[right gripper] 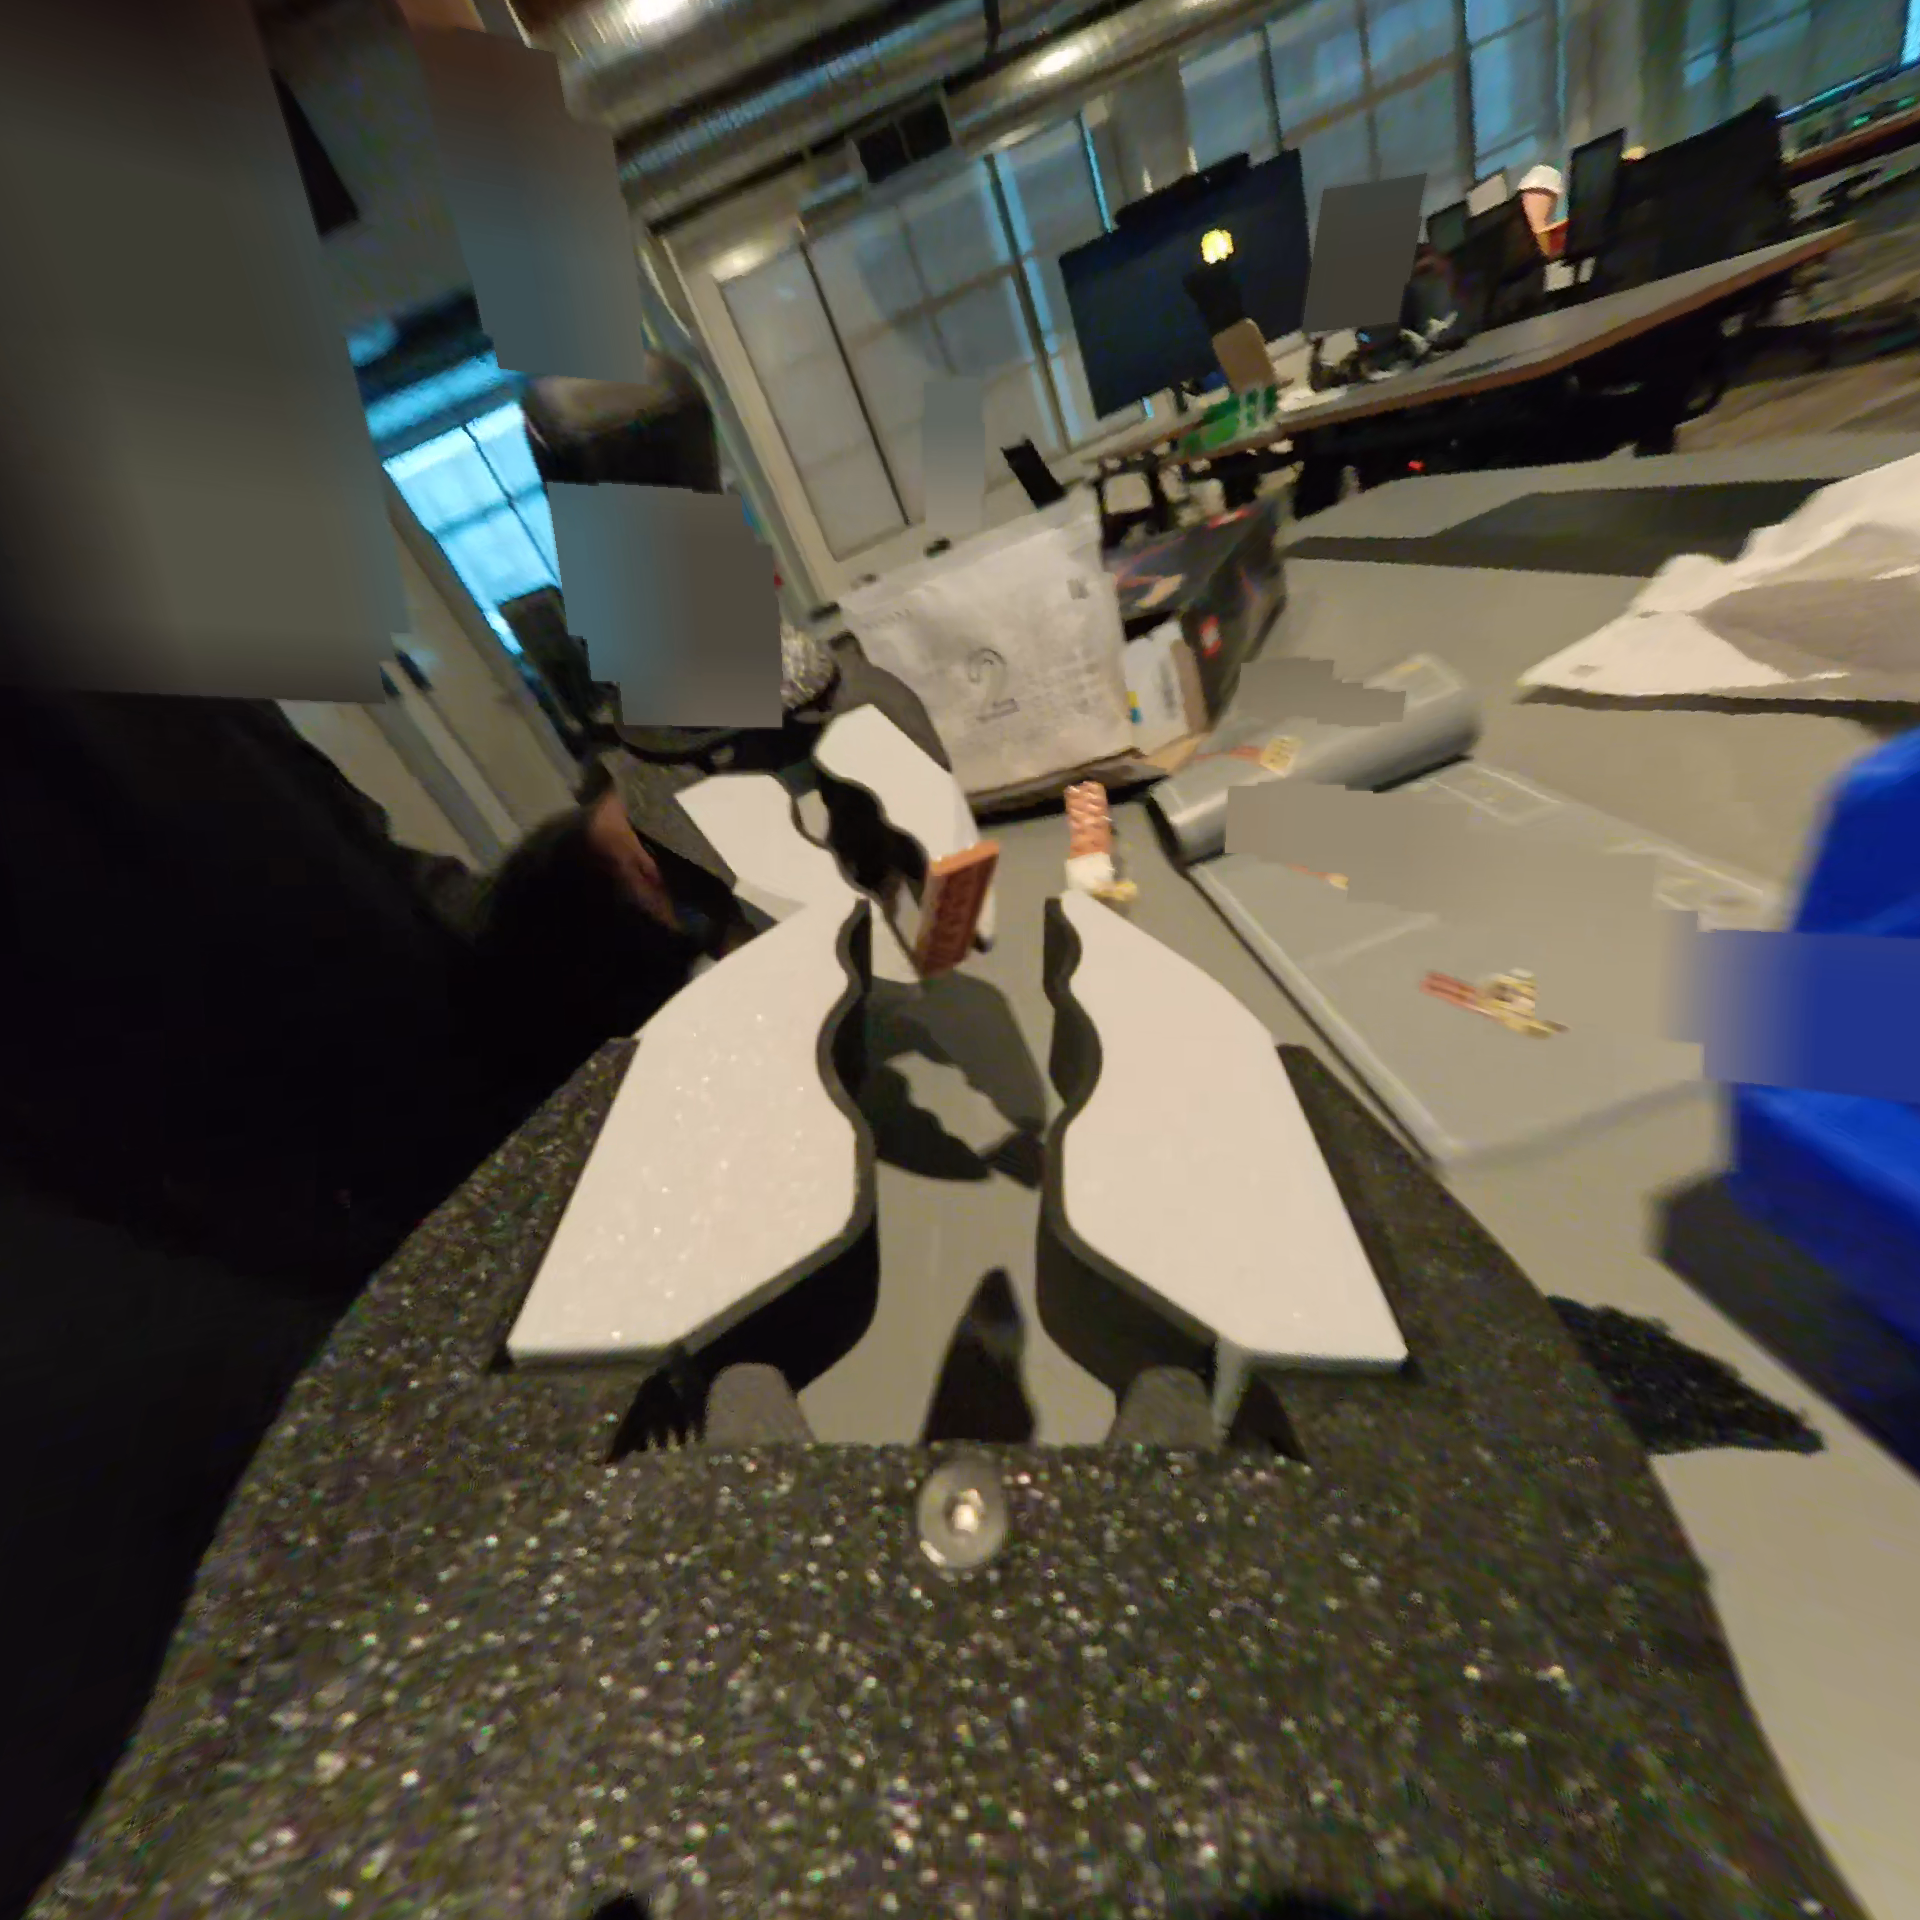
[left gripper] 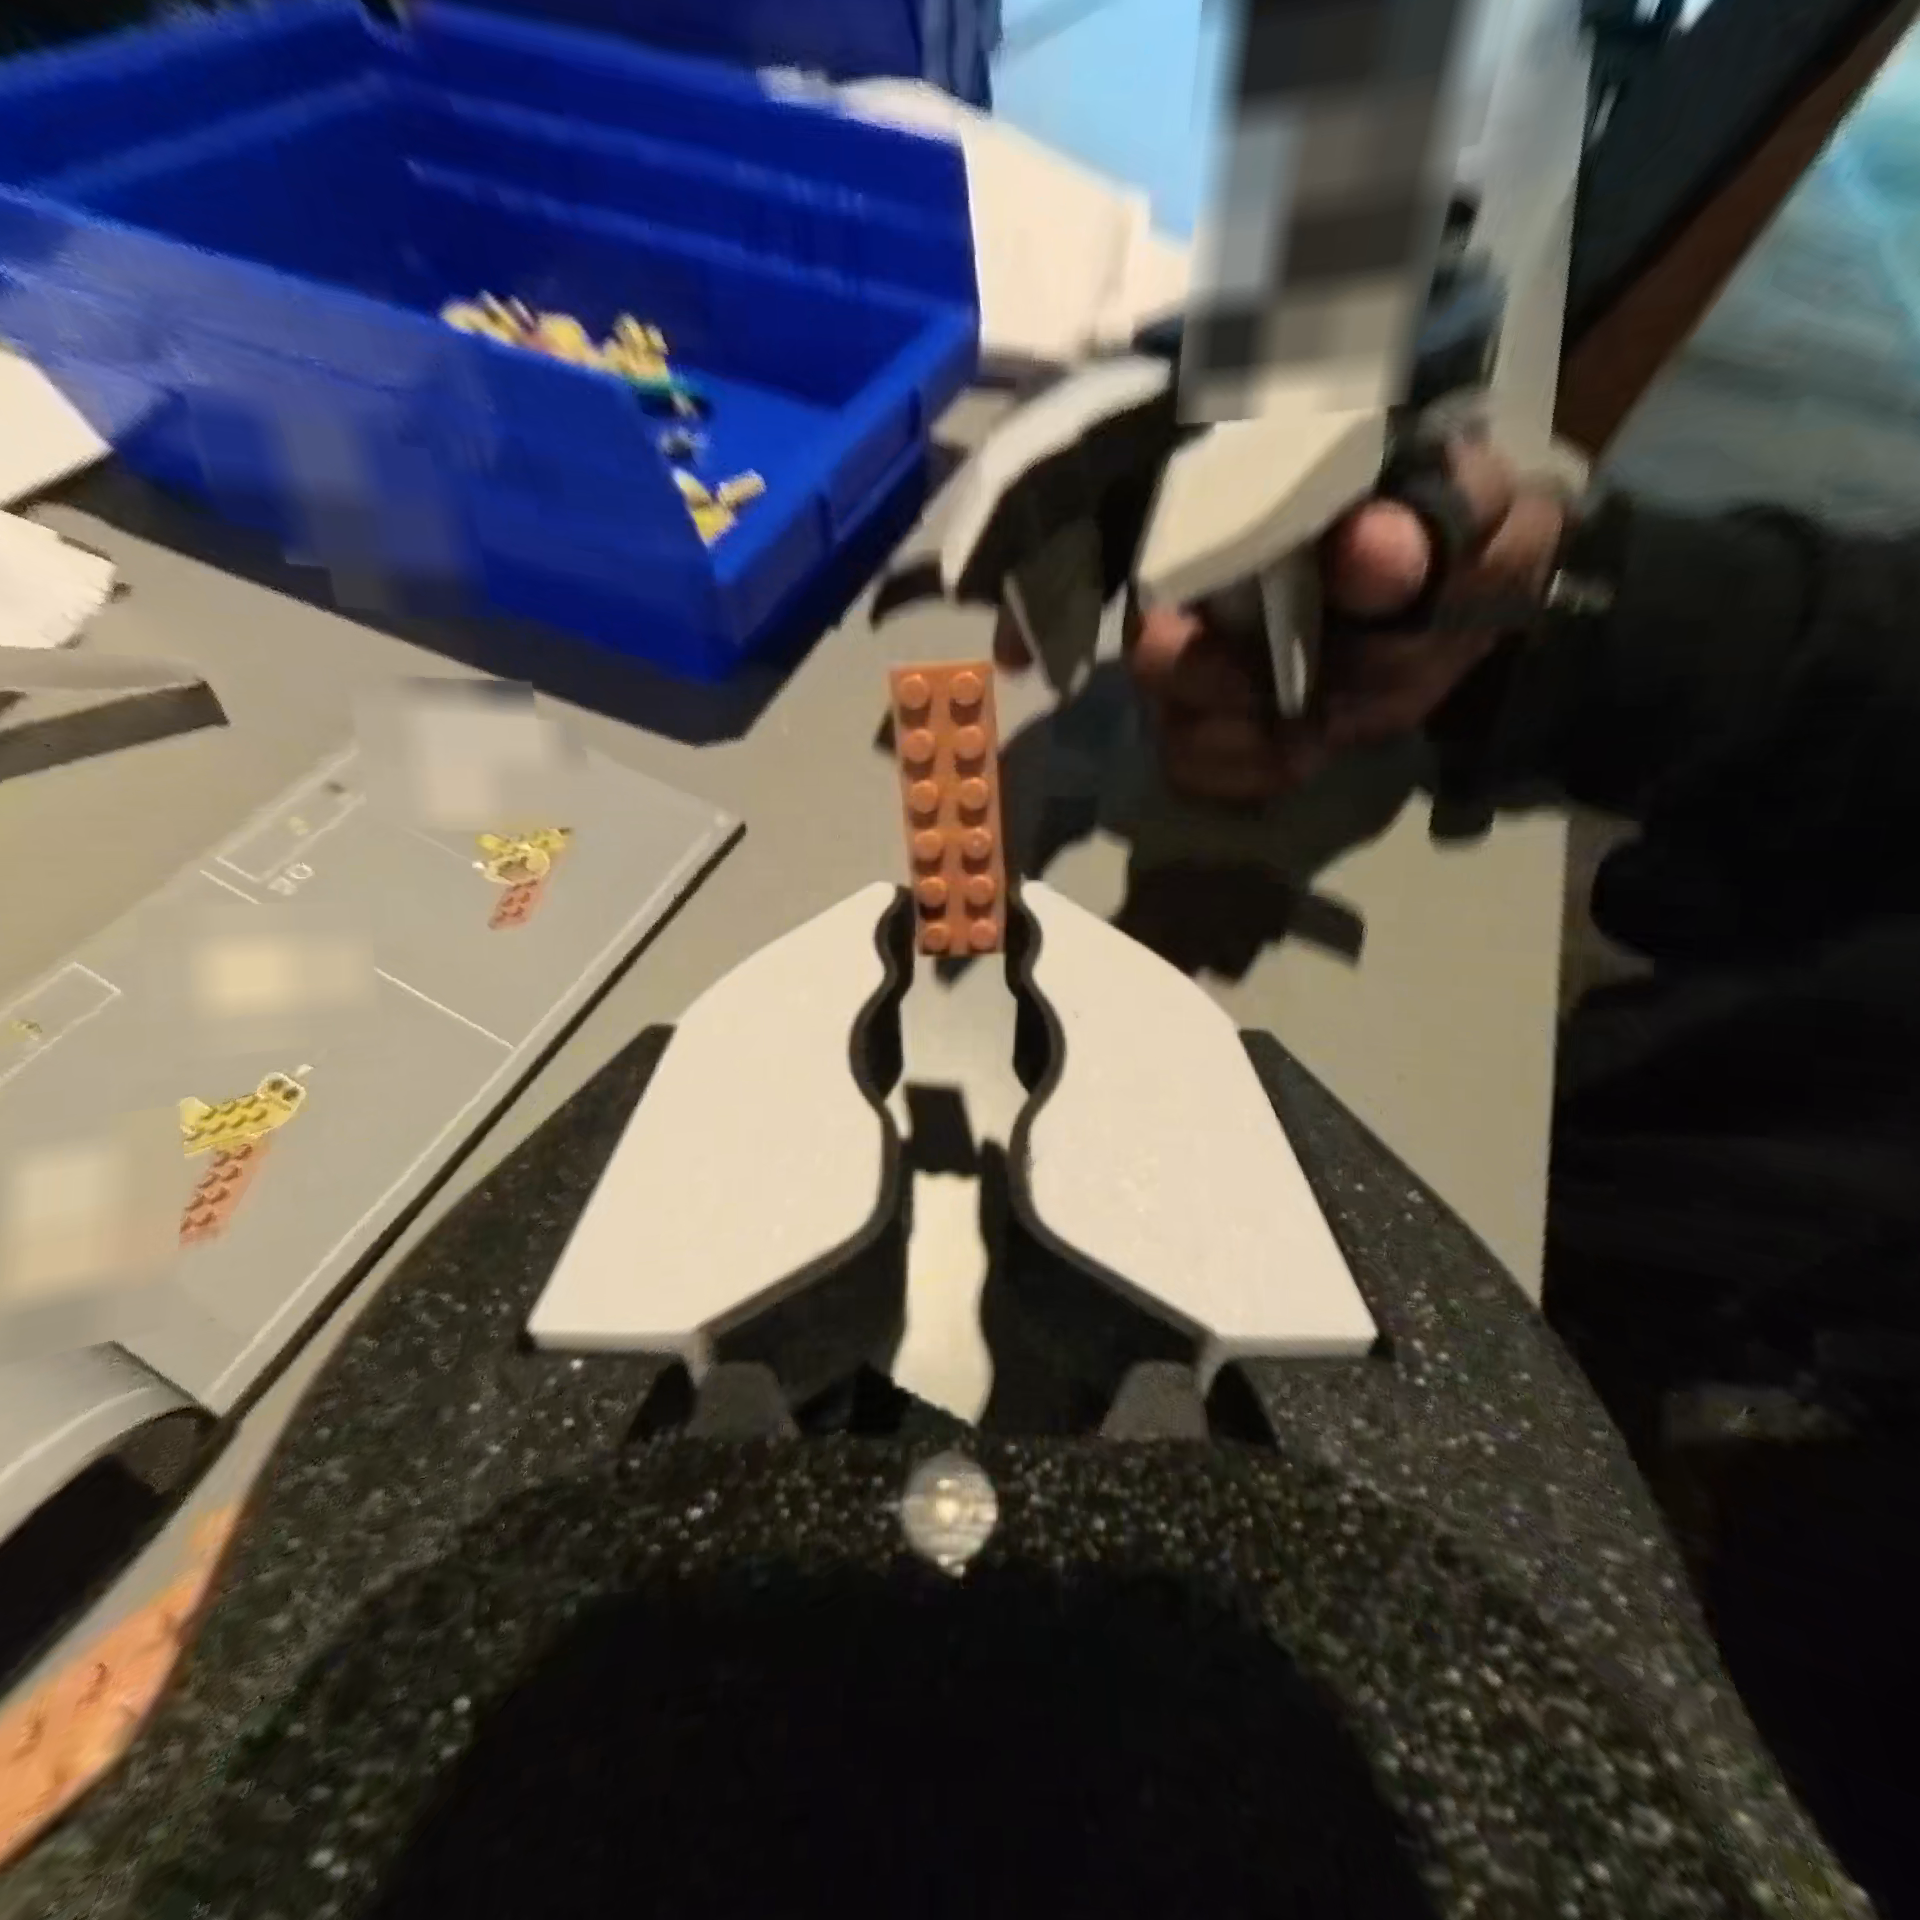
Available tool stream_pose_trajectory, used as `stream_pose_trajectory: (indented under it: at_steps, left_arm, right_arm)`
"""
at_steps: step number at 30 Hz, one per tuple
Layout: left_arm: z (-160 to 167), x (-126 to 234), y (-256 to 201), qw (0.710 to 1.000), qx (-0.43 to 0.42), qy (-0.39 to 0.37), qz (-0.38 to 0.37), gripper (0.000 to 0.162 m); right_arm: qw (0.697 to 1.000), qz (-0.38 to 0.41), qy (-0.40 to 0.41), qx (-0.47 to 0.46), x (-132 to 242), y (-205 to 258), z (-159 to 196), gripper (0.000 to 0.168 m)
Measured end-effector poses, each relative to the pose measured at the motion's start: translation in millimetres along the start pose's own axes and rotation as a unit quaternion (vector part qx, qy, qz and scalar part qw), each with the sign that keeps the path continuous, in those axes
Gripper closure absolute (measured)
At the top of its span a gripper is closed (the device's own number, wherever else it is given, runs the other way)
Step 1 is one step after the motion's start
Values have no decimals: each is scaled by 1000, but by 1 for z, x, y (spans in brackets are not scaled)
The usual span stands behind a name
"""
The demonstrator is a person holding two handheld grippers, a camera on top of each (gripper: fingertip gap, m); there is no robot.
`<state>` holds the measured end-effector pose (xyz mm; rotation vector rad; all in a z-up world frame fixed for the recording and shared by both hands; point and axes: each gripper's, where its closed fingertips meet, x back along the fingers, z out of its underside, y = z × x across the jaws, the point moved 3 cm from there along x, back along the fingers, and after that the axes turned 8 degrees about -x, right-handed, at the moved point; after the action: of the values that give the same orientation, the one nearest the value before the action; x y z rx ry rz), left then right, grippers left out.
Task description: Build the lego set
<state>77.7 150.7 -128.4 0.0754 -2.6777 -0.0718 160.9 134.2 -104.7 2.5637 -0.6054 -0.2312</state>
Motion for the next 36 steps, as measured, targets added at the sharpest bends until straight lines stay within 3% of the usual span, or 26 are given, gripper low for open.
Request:
stream_pose_trajectory:
  at_steps: [6, 12, 27, 36]
  left_arm:
    - [16, -30, -9, 978, -99, 166, 77, 146]
    - [28, -50, -5, 945, -170, 254, 116, 146]
    - [48, -52, -2, 918, -212, 294, 161, 145]
    - [50, -53, -5, 917, -219, 291, 163, 145]
  right_arm:
    - [993, 65, 56, 78, 49, -27, -4, 138]
    - [993, 76, 46, 83, 55, -28, -3, 142]
    - [990, 108, 42, 77, 58, -36, 0, 142]
    - [990, 109, 40, 78, 59, -37, 1, 142]
